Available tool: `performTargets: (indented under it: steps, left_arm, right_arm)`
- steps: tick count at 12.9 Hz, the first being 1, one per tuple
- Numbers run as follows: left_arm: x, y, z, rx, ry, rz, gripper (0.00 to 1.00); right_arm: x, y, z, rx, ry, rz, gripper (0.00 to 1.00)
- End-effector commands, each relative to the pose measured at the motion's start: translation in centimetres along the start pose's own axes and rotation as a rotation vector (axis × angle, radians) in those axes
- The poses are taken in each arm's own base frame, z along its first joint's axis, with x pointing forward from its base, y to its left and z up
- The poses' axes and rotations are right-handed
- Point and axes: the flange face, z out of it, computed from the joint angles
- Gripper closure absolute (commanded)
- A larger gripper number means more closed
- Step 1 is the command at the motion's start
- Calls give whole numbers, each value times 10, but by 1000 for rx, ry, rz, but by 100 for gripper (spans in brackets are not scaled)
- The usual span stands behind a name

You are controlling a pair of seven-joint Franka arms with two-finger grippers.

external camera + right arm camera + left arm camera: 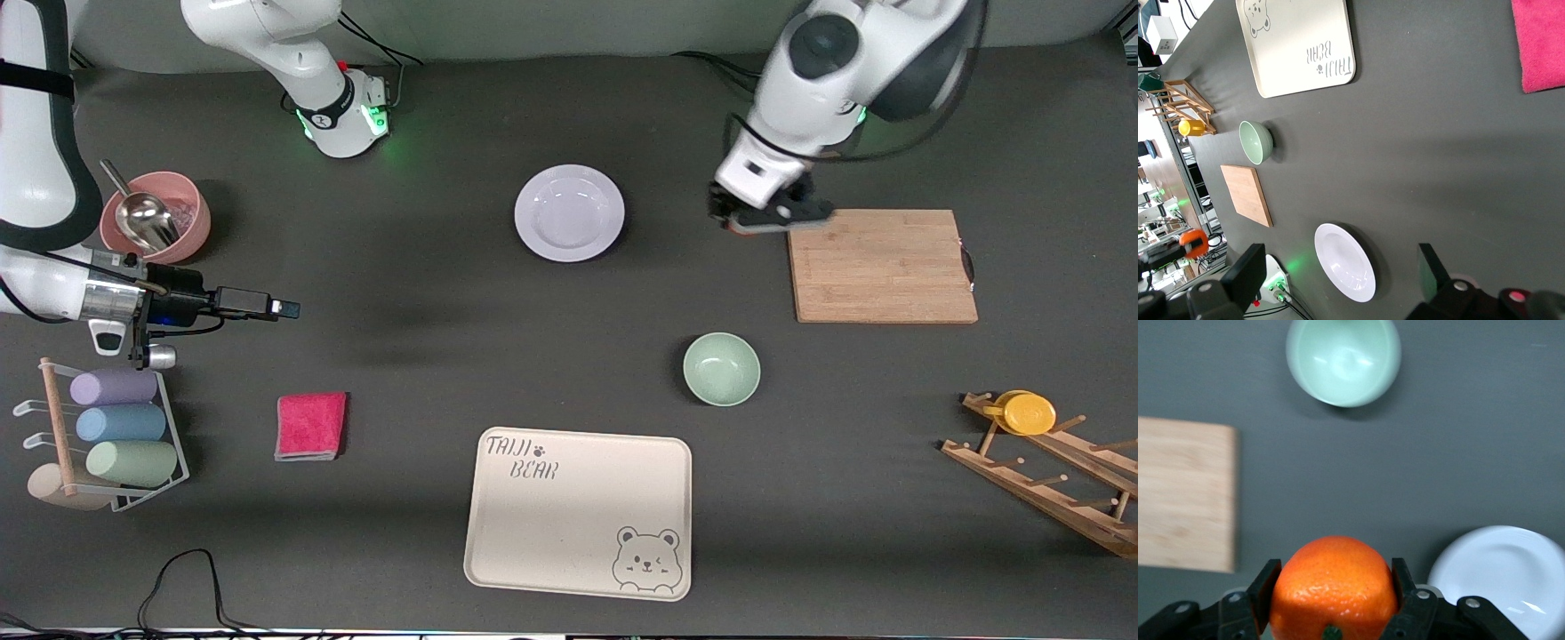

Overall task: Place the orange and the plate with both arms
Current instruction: 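Carry the orange with the left gripper onto the white plate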

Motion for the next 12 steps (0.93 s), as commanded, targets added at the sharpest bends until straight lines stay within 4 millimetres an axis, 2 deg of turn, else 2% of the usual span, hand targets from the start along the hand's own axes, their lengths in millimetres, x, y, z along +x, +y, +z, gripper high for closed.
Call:
performTargets:
  steps: [1, 2, 3, 4, 5, 6, 7, 8, 10, 12]
  left_arm:
    - [-24, 105, 25, -22, -23, -108, 100]
    - [-37, 146, 37, -29, -16, -137, 100]
    - [-46, 181, 58, -25, -22, -159, 100]
    - [-59, 208, 87, -11, -15, -173, 100]
    - [-77, 227, 119, -9, 18, -175, 100]
    - [-84, 234, 154, -3, 45, -184, 100]
    - [-100, 239, 177, 17, 57, -158, 100]
    - [-103, 235, 193, 45, 61, -144, 100]
    - [-110, 223, 219, 45, 74, -121, 100]
    - [-123, 218, 230, 42, 72, -161, 100]
  right_arm:
    - [3, 7, 11, 22, -14, 4, 0]
    - [8, 15, 17, 39, -17, 26, 0]
    - [12, 18, 25, 85, -16, 52, 0]
    - [18, 27, 37, 95, -28, 65, 0]
    - [22, 34, 50, 100, -44, 81, 0]
    - [22, 34, 59, 139, -47, 95, 0]
    - [14, 47, 74, 170, -59, 135, 0]
    - [4, 60, 88, 225, -61, 158, 0]
    - [-21, 87, 122, 356, -53, 172, 0]
    - [-44, 107, 144, 403, -74, 211, 0]
